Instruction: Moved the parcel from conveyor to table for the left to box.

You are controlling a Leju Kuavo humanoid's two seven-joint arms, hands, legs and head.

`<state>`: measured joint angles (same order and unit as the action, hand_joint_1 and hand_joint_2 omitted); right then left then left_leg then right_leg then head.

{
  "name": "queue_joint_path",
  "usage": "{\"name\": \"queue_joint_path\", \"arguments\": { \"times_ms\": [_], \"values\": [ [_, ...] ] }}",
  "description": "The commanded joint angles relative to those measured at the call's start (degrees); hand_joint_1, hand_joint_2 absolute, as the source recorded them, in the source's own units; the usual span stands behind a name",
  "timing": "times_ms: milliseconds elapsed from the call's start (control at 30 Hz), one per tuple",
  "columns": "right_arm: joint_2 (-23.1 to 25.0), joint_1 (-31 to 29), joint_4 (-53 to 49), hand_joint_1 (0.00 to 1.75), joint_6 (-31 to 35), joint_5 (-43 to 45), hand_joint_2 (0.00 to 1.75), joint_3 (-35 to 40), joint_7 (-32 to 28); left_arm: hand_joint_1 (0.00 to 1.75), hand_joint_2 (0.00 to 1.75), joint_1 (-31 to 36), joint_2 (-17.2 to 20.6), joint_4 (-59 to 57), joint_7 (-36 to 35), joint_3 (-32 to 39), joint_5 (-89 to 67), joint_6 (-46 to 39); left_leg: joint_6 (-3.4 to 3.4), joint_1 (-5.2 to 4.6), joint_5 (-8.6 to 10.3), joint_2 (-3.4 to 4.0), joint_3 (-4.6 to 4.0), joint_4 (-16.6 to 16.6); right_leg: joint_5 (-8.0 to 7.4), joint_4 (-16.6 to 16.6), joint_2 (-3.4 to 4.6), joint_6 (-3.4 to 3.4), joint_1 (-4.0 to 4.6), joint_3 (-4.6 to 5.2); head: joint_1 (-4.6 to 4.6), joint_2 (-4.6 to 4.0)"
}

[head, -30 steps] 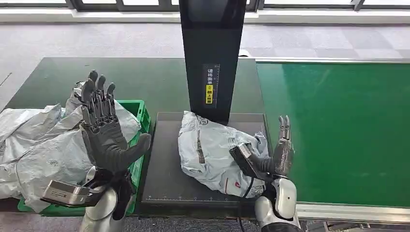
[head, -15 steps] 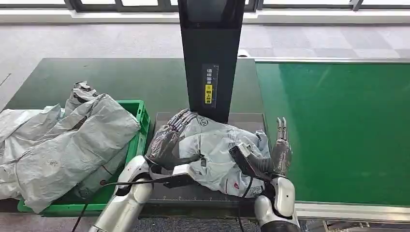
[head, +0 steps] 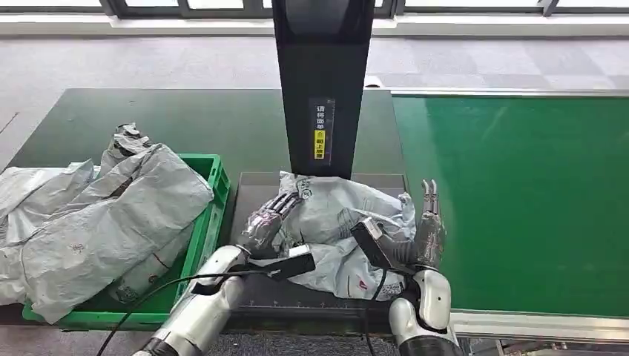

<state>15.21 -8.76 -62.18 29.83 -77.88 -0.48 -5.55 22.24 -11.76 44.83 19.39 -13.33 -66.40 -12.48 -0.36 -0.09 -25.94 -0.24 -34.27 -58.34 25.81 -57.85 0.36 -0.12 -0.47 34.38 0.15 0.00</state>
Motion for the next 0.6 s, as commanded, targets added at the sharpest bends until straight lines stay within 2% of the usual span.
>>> {"name": "queue_joint_path", "arguments": {
  "times_ms": [33, 200, 233, 267, 300, 333, 500, 600],
  "values": [
    [-0.5, -3.5, 5.2, 0.00, 0.1, -0.2, 1.75, 0.2, 0.7, 0.00, 1.75, 1.5, 0.5, -9.8, -3.0, 2.7, -3.5, 1.5, -0.04, 0.01, 0.02, 0.14, 0.24, 0.2, -0.06, 0.1, 0.10, 0.00, 0.01, -0.20, -0.02, -0.02],
    [-0.5, -3.5, 5.0, 0.00, 0.1, -0.2, 1.75, 0.3, 0.8, 0.00, 1.75, 1.2, 0.5, -9.5, -3.5, 2.5, -4.3, 2.1, -0.01, 0.00, 0.05, 0.09, 0.33, 0.2, -0.06, 0.2, 0.03, 0.03, -0.01, -0.38, 0.00, -0.02],
    [-0.5, -3.5, 5.0, 0.00, 0.1, -0.2, 1.75, 0.3, 0.8, 0.21, 1.75, 1.2, 0.5, -9.5, -3.5, 2.5, -4.3, 2.1, 0.00, 0.00, 0.03, 0.06, 0.35, 0.1, -0.03, 0.1, 0.01, 0.03, -0.01, -0.42, 0.00, -0.02],
    [-0.5, -3.5, 4.8, 0.00, 0.1, -0.2, 1.75, 0.3, 0.8, 0.70, 1.75, 1.0, 0.4, -9.2, -3.3, 2.5, -4.6, 2.4, 0.01, -0.02, 0.02, 0.00, 0.37, 0.1, 0.01, 0.1, -0.03, 0.03, -0.02, -0.47, 0.00, 0.00],
    [-0.5, -3.5, 4.8, 0.00, 0.1, -0.2, 1.75, 0.3, 0.8, 0.70, 1.75, 1.0, 0.4, -9.2, -3.3, 2.5, -4.6, 2.4, 0.00, 0.00, 0.05, 0.07, 0.39, 0.1, -0.05, 0.1, 0.02, 0.03, -0.01, -0.47, 0.00, -0.02],
    [-0.5, -3.4, 4.7, 0.00, 0.2, -0.1, 1.75, 0.4, 0.8, 1.75, 1.75, 0.8, 0.4, -8.8, -2.9, 2.5, -4.8, 2.9, 0.01, -0.02, 0.03, 0.03, 0.40, 0.1, -0.02, 0.1, 0.00, 0.03, -0.03, -0.49, 0.00, -0.02],
    [-0.6, -3.2, 4.2, 0.00, 0.4, 0.1, 1.75, 0.4, 0.6, 1.75, 1.75, 0.1, -0.2, -7.4, 0.8, 2.4, -4.4, 3.3, -0.01, -0.02, 0.09, 0.10, 0.48, 0.2, -0.08, 0.2, 0.04, 0.01, -0.03, -0.54, 0.00, -0.02],
    [-0.6, -3.2, 4.2, 0.00, 0.4, 0.1, 1.75, 0.4, 0.6, 1.75, 1.75, 0.1, -0.2, -7.4, 0.8, 2.4, -4.4, 3.3, -0.01, -0.02, 0.06, 0.02, 0.48, 0.1, -0.05, 0.1, -0.03, -0.01, -0.02, -0.54, 0.00, -0.02]
  ]
}}
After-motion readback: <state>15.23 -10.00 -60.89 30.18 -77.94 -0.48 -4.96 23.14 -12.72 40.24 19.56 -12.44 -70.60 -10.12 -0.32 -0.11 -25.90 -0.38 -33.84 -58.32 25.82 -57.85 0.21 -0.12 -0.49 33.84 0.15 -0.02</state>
